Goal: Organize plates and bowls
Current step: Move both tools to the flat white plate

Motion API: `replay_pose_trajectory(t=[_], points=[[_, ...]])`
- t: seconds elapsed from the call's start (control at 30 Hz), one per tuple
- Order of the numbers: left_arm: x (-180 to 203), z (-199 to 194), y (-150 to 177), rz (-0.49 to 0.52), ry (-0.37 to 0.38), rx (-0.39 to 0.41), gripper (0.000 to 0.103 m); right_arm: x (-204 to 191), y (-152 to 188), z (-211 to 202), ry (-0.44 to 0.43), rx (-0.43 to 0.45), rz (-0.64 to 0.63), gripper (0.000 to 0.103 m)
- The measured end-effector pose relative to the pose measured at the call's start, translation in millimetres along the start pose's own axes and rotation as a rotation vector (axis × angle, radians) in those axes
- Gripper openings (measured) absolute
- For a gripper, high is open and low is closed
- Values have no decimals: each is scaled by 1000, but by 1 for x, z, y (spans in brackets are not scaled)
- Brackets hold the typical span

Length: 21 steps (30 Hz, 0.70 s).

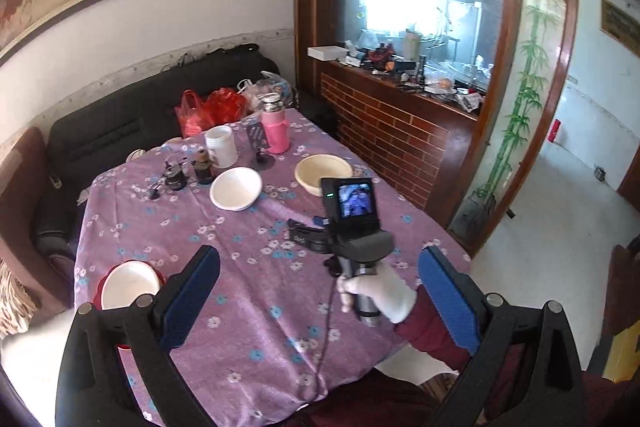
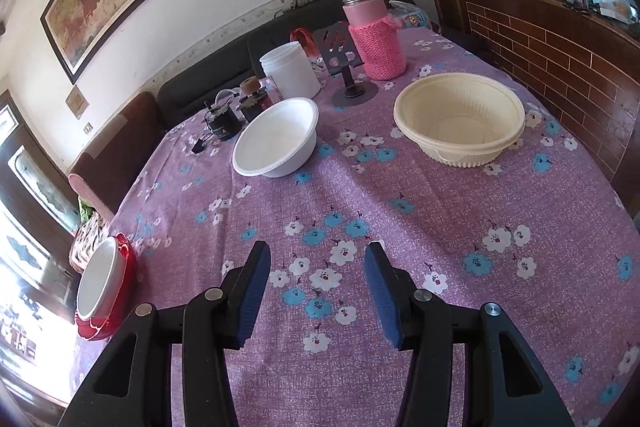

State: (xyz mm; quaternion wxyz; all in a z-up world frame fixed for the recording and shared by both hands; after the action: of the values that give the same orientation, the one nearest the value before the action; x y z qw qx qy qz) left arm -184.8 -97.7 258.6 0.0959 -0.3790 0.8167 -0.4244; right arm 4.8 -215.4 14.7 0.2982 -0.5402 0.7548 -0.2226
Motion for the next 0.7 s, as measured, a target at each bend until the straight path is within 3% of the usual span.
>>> replay_pose_trajectory(t=[0.27,0.5,0.57,0.67,0.7], points=[[-128,26,0,-182,-149,40,99,5,-38,-9,9,60,26,53],[-221,63,-20,-321,-250,128,99,-11,-127,-51,42,233,-34,53],[-242,76,-27,-343,-281,158,99,-22,-155,-66,50,297,-58,56],[-277,101,-30,-383,-363,179,99,-38,-192,-77,58,364,-104,72],[-288,111,-29,-408,-369,177,99,-41,-202,-76,61,378,-102,72]])
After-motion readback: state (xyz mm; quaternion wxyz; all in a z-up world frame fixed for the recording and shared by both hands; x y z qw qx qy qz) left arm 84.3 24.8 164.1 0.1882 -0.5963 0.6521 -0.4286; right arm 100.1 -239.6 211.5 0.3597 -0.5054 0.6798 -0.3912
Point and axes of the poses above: each gripper's, at about its wrist camera, not at the fingertips, and z roughly the way its jaws point, x to its right, y to its underside, the point moved 10 cm from there along z, roughly the way its jaws point, and after that the axes turned 14 degrees about y, right-handed, at the moved point
